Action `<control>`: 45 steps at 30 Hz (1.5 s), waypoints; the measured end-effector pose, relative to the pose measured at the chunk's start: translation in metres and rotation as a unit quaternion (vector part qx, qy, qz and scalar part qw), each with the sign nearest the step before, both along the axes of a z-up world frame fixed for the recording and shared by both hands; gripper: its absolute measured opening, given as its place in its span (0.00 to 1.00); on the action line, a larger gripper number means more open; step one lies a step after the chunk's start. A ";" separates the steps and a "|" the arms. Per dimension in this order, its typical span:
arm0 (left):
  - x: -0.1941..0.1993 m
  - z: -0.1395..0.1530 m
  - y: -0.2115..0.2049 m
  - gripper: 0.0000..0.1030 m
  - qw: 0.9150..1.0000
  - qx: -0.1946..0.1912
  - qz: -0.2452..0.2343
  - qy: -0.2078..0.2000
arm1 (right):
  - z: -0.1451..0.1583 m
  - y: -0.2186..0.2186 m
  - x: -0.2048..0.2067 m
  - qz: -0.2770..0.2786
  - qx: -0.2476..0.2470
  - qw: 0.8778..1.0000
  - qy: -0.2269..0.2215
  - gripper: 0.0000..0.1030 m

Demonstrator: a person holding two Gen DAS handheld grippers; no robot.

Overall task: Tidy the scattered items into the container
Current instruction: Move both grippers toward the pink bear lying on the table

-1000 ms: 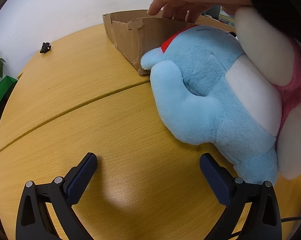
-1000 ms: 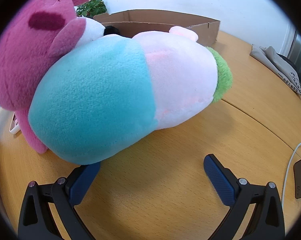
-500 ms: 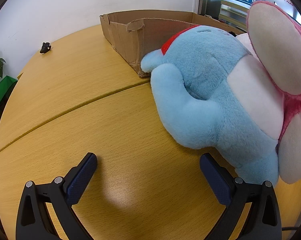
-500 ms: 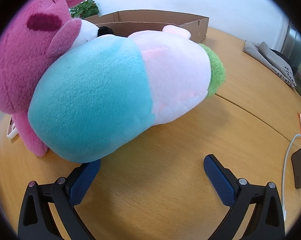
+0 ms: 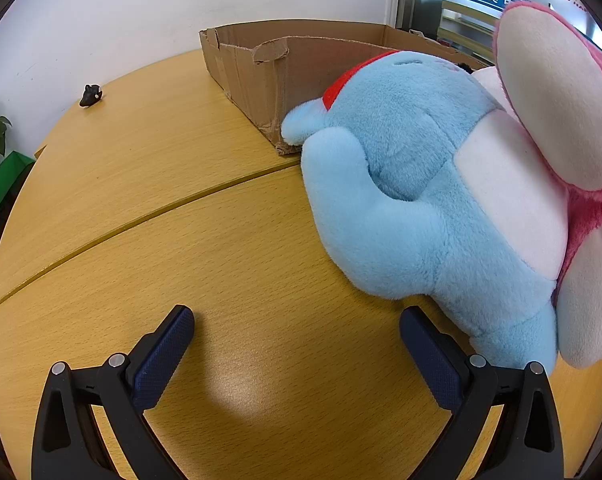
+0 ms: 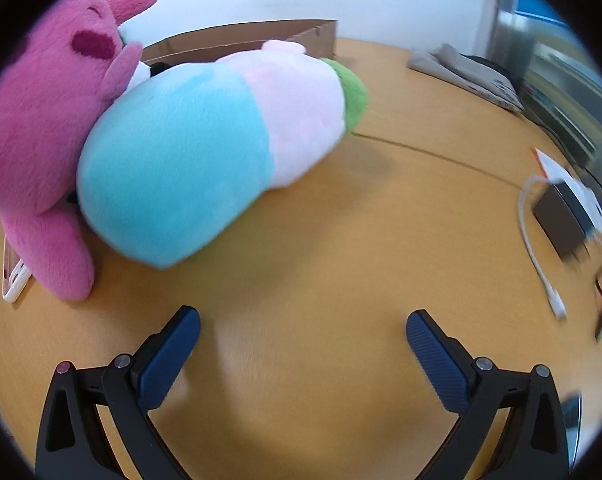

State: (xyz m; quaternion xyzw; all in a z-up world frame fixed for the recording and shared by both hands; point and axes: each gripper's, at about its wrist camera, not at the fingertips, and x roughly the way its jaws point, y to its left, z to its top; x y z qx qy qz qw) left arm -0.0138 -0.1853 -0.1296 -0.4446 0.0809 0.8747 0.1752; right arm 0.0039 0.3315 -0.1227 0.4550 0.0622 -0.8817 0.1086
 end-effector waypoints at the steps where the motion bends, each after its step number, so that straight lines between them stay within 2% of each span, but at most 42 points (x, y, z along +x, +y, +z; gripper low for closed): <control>1: -0.001 0.000 0.001 1.00 1.000 0.000 0.005 0.000 | 0.001 -0.001 0.007 -0.006 0.003 1.000 -0.004 0.99; 4: -0.005 0.000 0.005 1.00 1.000 0.000 0.019 0.000 | 0.011 -0.006 0.025 -0.032 0.028 0.999 -0.003 1.00; 5: -0.006 0.000 0.006 1.00 1.000 0.001 0.022 0.000 | 0.020 -0.007 0.031 -0.047 0.018 0.999 0.007 1.00; 8: -0.009 -0.001 0.007 1.00 1.000 -0.002 0.030 -0.003 | 0.055 -0.004 0.051 -0.072 -0.054 0.994 0.069 1.00; 10: -0.007 0.003 0.002 1.00 0.998 -0.008 0.066 -0.011 | 0.076 -0.005 0.066 -0.087 -0.076 0.987 0.111 1.00; 13: 0.030 0.035 -0.011 1.00 0.993 0.015 0.116 0.033 | 0.101 -0.010 0.087 -0.081 -0.101 0.979 0.160 1.00; 15: 0.064 0.065 -0.016 1.00 0.982 0.031 0.166 0.078 | 0.112 -0.016 0.100 -0.070 -0.116 0.974 0.180 1.00; 18: 0.110 0.109 -0.004 1.00 0.956 0.016 0.259 0.137 | 0.123 -0.021 0.101 -0.048 -0.134 0.971 0.193 1.00; 19: 0.121 0.121 0.002 1.00 0.948 0.016 0.279 0.150 | 0.127 -0.025 0.099 -0.035 -0.141 0.970 0.193 1.00; 20: 0.129 0.130 0.007 1.00 0.945 0.022 0.287 0.155 | 0.132 -0.028 0.096 -0.024 -0.144 0.970 0.192 1.00; 24: 0.147 0.150 0.052 1.00 0.947 0.028 0.275 0.165 | 0.143 -0.054 0.086 0.014 -0.118 0.975 0.188 1.00; 26: 0.147 0.151 0.077 1.00 0.950 0.031 0.262 0.164 | 0.140 -0.059 0.081 0.008 -0.122 0.978 0.171 1.00; 28: 0.142 0.147 0.096 1.00 0.959 0.042 0.237 0.151 | 0.129 -0.058 0.076 -0.015 -0.150 0.979 0.139 1.00; 31: 0.134 0.140 0.125 1.00 0.971 0.058 0.195 0.127 | 0.108 -0.057 0.072 -0.048 -0.206 0.973 0.090 1.00; 35: 0.130 0.142 0.161 1.00 0.979 0.060 0.157 0.119 | 0.106 -0.061 0.083 -0.049 -0.219 0.969 0.100 1.00; 40: 0.119 0.149 0.181 1.00 0.981 0.079 0.123 0.124 | 0.117 -0.065 0.091 -0.029 -0.214 0.968 0.127 1.00; 43: 0.113 0.151 0.190 1.00 0.982 0.086 0.115 0.126 | 0.122 -0.071 0.084 -0.023 -0.213 0.968 0.128 1.00; 45: 0.109 0.150 0.193 1.00 0.981 0.096 0.112 0.124 | 0.128 -0.076 0.083 -0.018 -0.201 0.969 0.144 1.00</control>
